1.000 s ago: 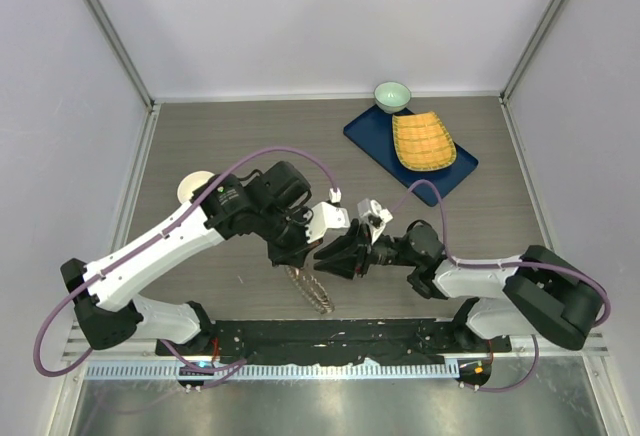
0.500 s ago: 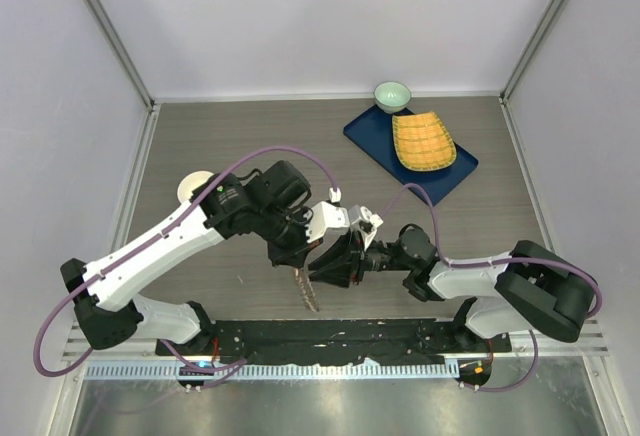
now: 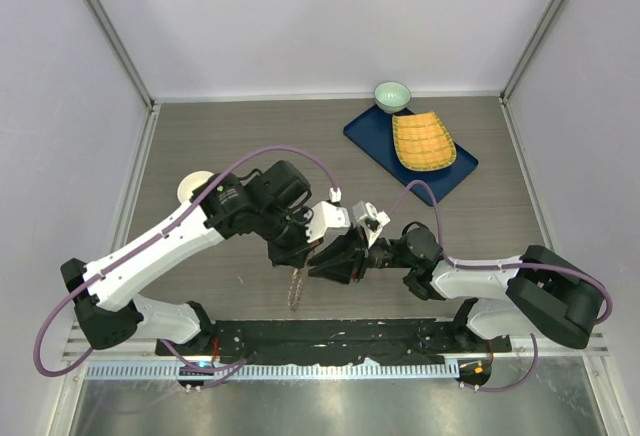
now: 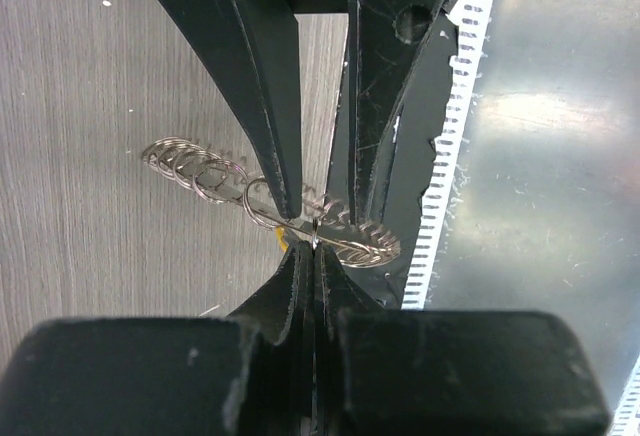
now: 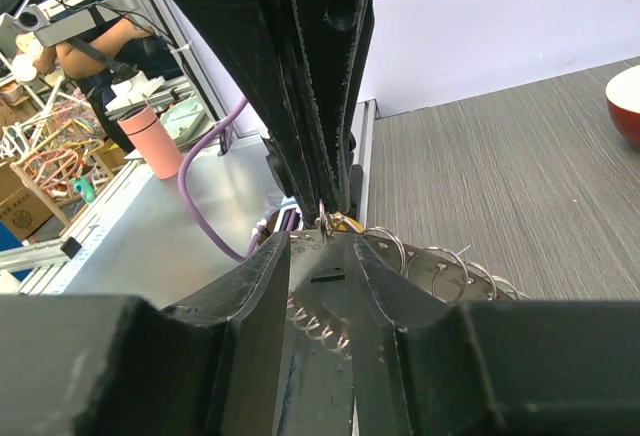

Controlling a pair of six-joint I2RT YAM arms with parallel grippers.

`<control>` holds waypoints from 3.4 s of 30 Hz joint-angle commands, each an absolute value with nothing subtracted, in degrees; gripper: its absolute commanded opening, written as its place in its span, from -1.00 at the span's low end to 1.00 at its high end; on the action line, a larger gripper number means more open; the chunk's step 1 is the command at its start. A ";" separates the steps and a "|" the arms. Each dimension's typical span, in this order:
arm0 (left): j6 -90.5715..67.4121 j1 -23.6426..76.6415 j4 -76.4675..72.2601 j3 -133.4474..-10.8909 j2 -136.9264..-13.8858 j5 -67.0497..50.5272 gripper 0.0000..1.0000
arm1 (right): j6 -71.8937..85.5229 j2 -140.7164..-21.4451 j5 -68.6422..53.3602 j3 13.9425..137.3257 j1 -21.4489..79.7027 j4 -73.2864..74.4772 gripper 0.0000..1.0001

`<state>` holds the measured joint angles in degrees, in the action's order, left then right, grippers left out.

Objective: Remove the keys from the keyring

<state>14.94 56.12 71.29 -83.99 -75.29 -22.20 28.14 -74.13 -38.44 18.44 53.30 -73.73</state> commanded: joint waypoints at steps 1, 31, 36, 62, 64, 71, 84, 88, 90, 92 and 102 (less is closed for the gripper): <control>13.62 55.99 68.56 -85.52 -76.11 -24.96 -1.00 | 26.46 -73.04 -37.36 20.48 53.96 -90.26 -0.32; 9.67 55.99 62.32 -84.99 -76.29 -26.38 -0.97 | 24.70 -74.71 -27.09 19.87 57.13 -94.75 -0.99; 7.21 55.99 55.75 -86.57 -74.27 -19.18 -0.47 | 25.93 -74.62 -26.37 19.34 57.13 -95.54 -0.99; 1.84 55.90 30.34 -67.96 -45.63 -12.55 0.41 | 29.09 -59.25 -13.10 18.63 57.13 -95.54 -0.99; 1.93 55.90 28.57 -65.93 -44.39 -13.36 0.43 | 29.09 -58.63 -12.83 19.07 57.13 -95.54 -0.98; 6.31 55.90 25.05 -59.87 -41.66 -15.02 0.49 | 29.71 -56.87 -10.02 19.51 57.13 -95.54 -0.99; 4.22 56.07 4.58 -47.99 -41.57 -8.62 0.83 | 31.03 -56.16 -6.95 21.62 57.13 -95.54 -0.99; 3.26 56.43 0.27 -46.15 -42.01 -5.19 0.82 | 30.76 -55.99 -5.36 21.80 57.13 -95.54 -0.99; 2.81 56.51 -3.24 -44.83 -41.75 -4.57 0.81 | 30.41 -55.81 -4.75 21.80 57.13 -95.54 -0.99; 2.11 56.60 -5.44 -43.86 -41.75 -4.05 0.77 | 30.23 -55.72 -4.40 21.80 57.04 -95.54 -0.98; 1.05 57.30 -8.17 -42.19 -43.60 -5.71 0.60 | 29.97 -55.55 -4.04 22.24 57.13 -95.54 -0.99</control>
<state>1.87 56.62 -2.17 -43.51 -43.55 -5.56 30.35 -57.04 -5.67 19.20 56.88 -72.75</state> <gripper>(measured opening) 0.765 0.023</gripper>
